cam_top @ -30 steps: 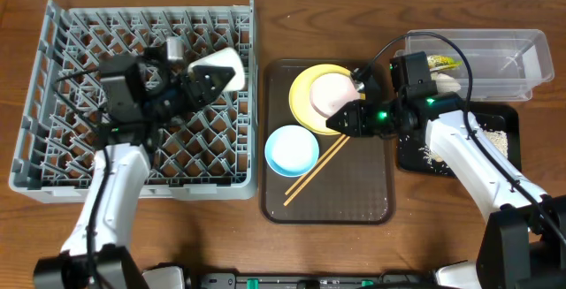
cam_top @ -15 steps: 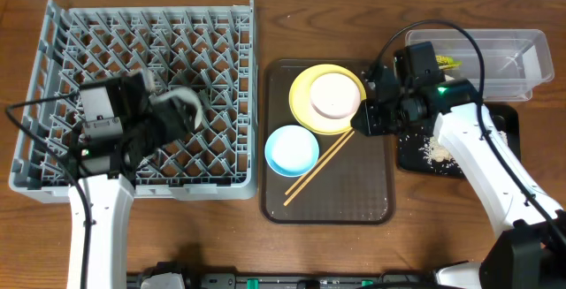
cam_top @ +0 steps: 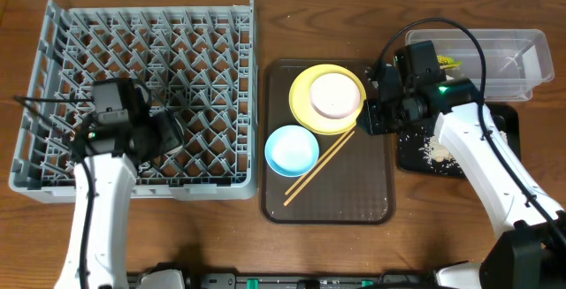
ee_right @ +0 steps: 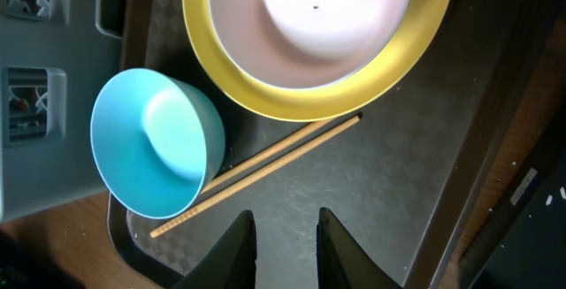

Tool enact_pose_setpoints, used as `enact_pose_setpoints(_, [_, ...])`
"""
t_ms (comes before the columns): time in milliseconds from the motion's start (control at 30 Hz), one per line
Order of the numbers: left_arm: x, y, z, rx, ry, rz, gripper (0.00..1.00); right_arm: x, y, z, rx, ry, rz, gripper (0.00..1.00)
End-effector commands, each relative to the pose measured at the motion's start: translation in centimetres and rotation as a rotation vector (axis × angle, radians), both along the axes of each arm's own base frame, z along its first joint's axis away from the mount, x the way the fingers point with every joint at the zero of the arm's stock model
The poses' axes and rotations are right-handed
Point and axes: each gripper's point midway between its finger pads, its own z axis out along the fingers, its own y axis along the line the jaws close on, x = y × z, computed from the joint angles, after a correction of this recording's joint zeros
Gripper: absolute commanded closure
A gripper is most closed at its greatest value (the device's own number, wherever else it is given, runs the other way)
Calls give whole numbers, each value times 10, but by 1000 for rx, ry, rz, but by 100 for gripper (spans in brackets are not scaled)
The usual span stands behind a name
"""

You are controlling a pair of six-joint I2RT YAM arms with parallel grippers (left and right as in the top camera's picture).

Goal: Sort waste into correct bins and load items into the dishwasher rack
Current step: 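Lower the white cup into the dish rack with the left gripper and release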

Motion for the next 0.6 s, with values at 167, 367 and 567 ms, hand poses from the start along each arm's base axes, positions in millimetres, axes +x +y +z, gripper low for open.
enact_pose_setpoints(167, [4,-11,-28,-20,101,-55,43,4,-2,9,-2,-36,9,78])
enact_pose_setpoints(367, [3,-11,-34,-23,128,-56,21,4,-2,9,-2,-35,9,77])
enact_pose_setpoints(567, [3,-11,-32,-22,122,-56,9,1,-2,8,-5,-25,10,75])
